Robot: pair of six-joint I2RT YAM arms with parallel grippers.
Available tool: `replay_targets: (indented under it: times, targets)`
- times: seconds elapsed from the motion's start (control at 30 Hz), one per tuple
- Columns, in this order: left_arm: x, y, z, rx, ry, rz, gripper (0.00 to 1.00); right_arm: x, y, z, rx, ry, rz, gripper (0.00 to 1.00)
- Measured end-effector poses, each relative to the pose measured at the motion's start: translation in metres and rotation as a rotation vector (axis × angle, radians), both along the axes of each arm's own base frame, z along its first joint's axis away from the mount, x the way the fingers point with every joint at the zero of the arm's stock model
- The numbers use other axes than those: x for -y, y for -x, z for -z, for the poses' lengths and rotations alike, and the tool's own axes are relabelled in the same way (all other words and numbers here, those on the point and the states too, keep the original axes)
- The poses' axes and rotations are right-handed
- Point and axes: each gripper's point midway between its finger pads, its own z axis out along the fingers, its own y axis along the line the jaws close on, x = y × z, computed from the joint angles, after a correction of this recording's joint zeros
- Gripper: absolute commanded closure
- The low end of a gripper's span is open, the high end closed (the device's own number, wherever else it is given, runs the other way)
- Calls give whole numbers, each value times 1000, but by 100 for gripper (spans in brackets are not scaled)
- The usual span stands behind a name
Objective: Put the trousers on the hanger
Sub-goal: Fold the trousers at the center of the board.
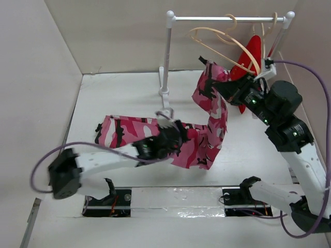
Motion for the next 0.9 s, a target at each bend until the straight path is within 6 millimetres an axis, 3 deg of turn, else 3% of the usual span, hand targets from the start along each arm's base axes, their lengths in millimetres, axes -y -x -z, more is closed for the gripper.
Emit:
replay_targets:
  times: [0.1,0.17,0.23,0.37,0.5,0.67,0.73,0.77,0.8,0.83,0.9]
  targets:
    - [-71,-29,-81,100,172,-144,53,-27,-10,9,-28,16,-48,100]
    - [-122,-36,-133,183,288,-219,53,-50,-17,17,-54,34,-82,100]
    - [-163,-32,-170,255,365,-270,53,-78,-25,25,-72,54,-109,100]
    - [-225,-9,-217,354,426,-334,52,-140,-43,42,-99,85,-158,100]
    - [-251,13,-241,401,447,-334,51,-216,-66,68,-128,126,-194,100]
    - [-271,30,-245,407,432,-346,51,-332,-87,103,-123,146,-253,98]
    - [-281,36,-243,408,424,-362,50,-376,-83,134,-136,157,-290,85]
    - [-286,40,-242,409,422,-373,50,-395,-79,151,-148,162,-309,65]
    - [-292,43,-243,412,423,-382,46,-413,-73,172,-168,168,-332,53]
    - [-298,46,-242,412,421,-395,41,-428,-67,189,-184,161,-366,34]
    - [-308,54,-245,426,444,-414,39,-453,-53,241,-241,196,-412,32]
